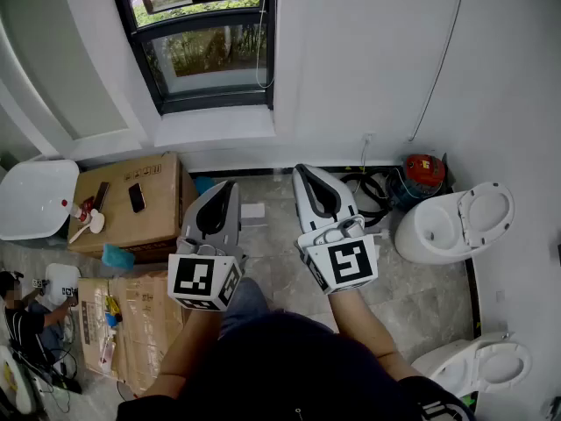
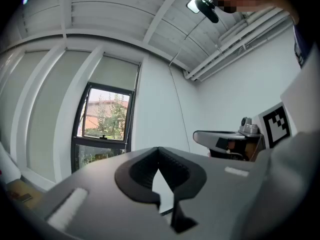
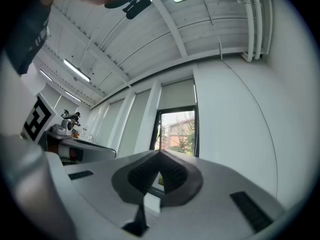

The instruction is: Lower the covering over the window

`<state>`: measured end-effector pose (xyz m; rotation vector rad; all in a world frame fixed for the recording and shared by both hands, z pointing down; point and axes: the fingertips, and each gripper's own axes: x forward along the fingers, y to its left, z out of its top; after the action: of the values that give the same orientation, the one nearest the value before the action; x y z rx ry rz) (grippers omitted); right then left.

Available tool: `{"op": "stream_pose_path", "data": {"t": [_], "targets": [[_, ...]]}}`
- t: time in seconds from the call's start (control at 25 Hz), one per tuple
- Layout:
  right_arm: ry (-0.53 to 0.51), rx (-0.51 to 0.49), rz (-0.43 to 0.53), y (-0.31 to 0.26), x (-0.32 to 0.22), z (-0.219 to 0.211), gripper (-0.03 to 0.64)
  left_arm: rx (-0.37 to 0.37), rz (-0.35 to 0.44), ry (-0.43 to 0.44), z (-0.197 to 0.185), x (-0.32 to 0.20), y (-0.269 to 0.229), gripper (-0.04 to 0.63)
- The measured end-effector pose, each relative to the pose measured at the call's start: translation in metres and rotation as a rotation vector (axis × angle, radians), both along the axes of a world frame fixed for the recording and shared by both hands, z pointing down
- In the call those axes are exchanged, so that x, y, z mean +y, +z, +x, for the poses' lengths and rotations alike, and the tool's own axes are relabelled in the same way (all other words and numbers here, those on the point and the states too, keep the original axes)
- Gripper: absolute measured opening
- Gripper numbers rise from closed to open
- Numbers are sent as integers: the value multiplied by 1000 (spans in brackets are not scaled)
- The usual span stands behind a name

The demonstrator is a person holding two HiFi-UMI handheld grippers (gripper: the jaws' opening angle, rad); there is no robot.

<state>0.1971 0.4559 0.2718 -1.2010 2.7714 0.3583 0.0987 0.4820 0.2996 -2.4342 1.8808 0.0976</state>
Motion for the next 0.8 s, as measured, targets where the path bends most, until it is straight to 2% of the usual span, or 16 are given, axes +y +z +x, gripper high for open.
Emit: {"op": "stream_pose_path", "data": {"t": [0.2,0.32,0.6,0.8], "targets": [[-19,-47,-18,4,-38,-16,12,5,0,28,-11,-36,8,11],[-18,-36,-30,13,-69,-38,12,7,-24,66,-25,-70,18,12],[15,5,-42,25,-176,-105,12,27,-44,136,-86,-183,28,24],[79,12,-28,21,-255,-138,12,19,-53,210,-119,-262,28,52]]}}
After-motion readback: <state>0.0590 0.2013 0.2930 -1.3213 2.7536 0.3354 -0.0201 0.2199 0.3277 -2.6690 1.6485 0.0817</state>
